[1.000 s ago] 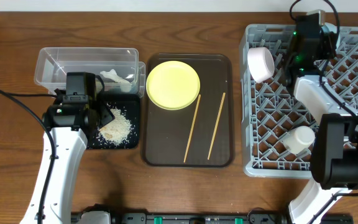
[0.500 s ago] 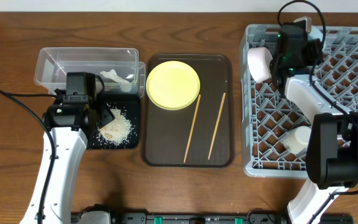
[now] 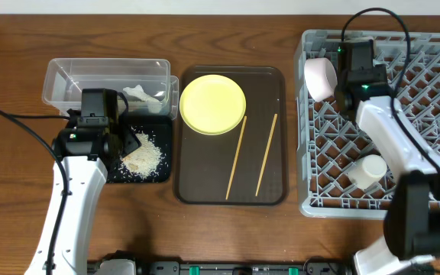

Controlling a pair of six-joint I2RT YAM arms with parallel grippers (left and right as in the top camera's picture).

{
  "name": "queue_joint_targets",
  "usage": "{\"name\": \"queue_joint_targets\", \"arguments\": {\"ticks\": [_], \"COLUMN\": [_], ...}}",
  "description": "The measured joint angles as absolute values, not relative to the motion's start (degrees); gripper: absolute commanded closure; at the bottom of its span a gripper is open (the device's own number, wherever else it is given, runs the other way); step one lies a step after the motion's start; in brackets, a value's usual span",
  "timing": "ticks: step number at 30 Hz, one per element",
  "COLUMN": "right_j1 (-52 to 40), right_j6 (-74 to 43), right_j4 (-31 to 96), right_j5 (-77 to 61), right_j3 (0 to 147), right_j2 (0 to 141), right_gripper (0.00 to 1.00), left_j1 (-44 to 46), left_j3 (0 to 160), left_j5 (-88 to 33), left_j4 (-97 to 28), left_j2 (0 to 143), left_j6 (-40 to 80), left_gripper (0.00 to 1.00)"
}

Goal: Sort waste into correct bins and load items into the dishwasher rack
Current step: 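Carry the blue bowl to the back of the rack and release, then reach the right gripper to a chopstick on the brown tray and grasp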

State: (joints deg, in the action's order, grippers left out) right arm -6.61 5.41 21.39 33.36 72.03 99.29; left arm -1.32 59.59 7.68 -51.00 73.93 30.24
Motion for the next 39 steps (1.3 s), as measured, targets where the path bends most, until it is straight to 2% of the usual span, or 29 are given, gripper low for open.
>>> {"name": "queue_joint_targets", "arguments": {"ticks": [5, 11, 14, 23, 31, 36, 39], "right_j1": [-7.7, -14.3, -18.6, -26.8, -32.0, -33.4, -33.5], "right_j6": [4.4, -1.4, -5.9, -18.9, -25.7, -29.0, -31.4], "right_j4": [26.0, 30.5, 34.2, 44.0, 46.0, 46.3, 46.5], "right_j5": [21.6, 7.1, 4.0, 1.8, 3.2, 3.4, 3.2], "right_j3": [72.0, 72.0, 72.0, 71.9, 71.9, 71.9, 71.9], "right_j2": [91.9, 89.0, 89.0, 92.3, 100.4, 106.0, 109.4], "right_gripper": [0.59, 0.54, 0.57, 0.58, 0.58, 0.66, 0.67], "left_j1": [-1.3, -1.3, -1.3, -1.3, -1.3, -1.3, -1.3], "left_j3": [59.6, 59.6, 59.6, 59.6, 59.6, 59.6, 59.6], "left_j5": [7.7, 7.7, 7.7, 7.7, 7.7, 7.7, 7.7], "left_j4": [-51.0, -51.0, -51.0, -50.7, -50.7, -50.7, -50.7], "left_j2": [73.9, 73.9, 73.9, 73.9, 73.9, 73.9, 73.9], "left_j6": [30.2, 30.2, 30.2, 30.2, 30.2, 30.2, 30.2], "left_gripper": [0.30, 0.30, 0.30, 0.30, 0.30, 0.30, 0.30]}}
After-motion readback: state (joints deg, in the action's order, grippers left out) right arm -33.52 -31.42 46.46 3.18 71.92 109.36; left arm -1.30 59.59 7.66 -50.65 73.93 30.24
